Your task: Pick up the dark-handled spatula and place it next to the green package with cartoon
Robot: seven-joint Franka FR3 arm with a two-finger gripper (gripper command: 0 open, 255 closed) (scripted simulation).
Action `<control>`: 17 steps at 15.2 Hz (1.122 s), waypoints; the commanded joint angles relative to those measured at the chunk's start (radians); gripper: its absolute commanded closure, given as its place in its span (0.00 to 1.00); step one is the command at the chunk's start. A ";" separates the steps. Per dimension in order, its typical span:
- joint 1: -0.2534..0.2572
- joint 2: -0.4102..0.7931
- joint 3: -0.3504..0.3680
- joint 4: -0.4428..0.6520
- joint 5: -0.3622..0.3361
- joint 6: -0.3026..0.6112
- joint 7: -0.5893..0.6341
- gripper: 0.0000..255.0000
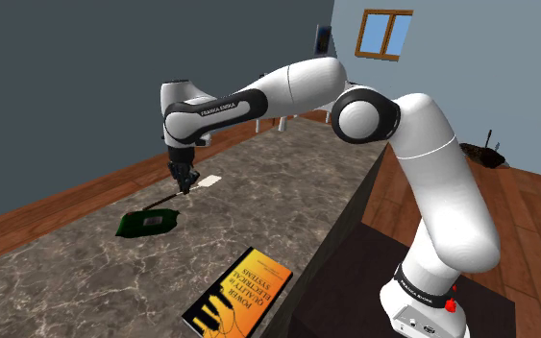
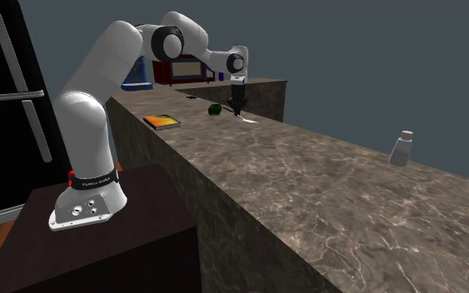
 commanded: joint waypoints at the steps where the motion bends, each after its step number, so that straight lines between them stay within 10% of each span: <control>1: 0.000 0.004 0.000 -0.002 0.000 0.006 0.000 1.00; 6: 0.000 0.004 0.000 -0.002 0.000 0.006 0.000 1.00; 7: 0.000 0.004 0.000 -0.002 0.000 0.006 0.000 0.00; 17: -0.002 -0.028 0.003 0.075 0.005 -0.102 -0.004 0.00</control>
